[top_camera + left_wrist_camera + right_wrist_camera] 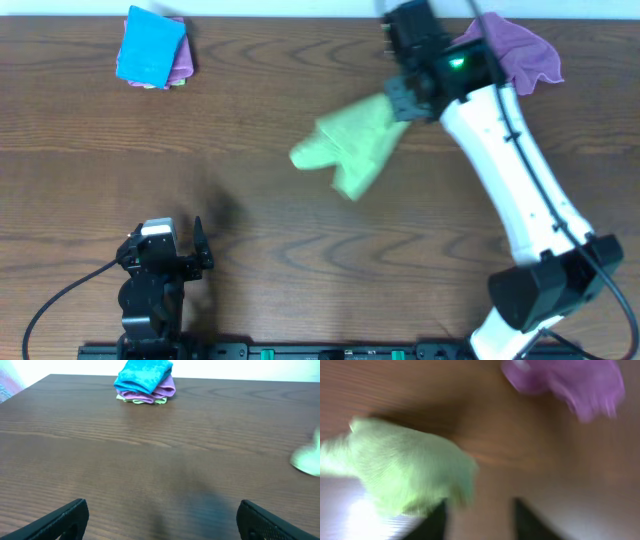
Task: Fold the cloth
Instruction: 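Lift the green cloth with the right gripper and drag it to table center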
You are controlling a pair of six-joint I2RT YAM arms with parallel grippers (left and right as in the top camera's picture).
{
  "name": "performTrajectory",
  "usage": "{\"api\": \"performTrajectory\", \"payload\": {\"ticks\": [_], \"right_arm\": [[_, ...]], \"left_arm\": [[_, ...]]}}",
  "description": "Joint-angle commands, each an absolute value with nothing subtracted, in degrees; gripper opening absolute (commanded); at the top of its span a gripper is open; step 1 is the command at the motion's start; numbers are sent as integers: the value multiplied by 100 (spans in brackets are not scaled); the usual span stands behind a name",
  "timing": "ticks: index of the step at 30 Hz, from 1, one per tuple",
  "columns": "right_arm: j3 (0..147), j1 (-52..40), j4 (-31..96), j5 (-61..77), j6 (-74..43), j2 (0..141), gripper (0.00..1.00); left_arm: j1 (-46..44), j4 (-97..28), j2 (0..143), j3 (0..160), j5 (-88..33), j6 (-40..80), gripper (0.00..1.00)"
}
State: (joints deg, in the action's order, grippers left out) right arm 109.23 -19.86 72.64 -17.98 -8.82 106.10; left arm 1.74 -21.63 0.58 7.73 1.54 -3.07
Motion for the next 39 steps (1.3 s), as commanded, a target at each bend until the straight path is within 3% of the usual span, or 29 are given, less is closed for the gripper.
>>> {"api": "performTrajectory", "payload": {"ticks": [1,2,7,13,20,27,39], "right_arm": [[10580,-1559,7336,-1658,-1540,10567,90],[10530,-1474,7328,-1481,-1542,10567,99],[10226,-1402,6904,-1358,-1278,10567,99],[9249,-1756,6248,-707,-436,10573,83],[8281,-2274,5470,-843,209,10575,82],[7631,-2305,5070,-917,648,10578,71],[7017,-2300,4460,-923,1041,10591,65]], "left_arm": [[196,-2185,21,648,187,-370,95],[196,-2185,21,648,187,-370,95],[196,-2185,21,648,187,-370,95],[196,-2185,21,648,187,-370,95],[196,-2185,21,648,187,-370,95],[196,-2185,21,648,187,-370,95],[196,-2185,21,648,187,-370,95]]}}
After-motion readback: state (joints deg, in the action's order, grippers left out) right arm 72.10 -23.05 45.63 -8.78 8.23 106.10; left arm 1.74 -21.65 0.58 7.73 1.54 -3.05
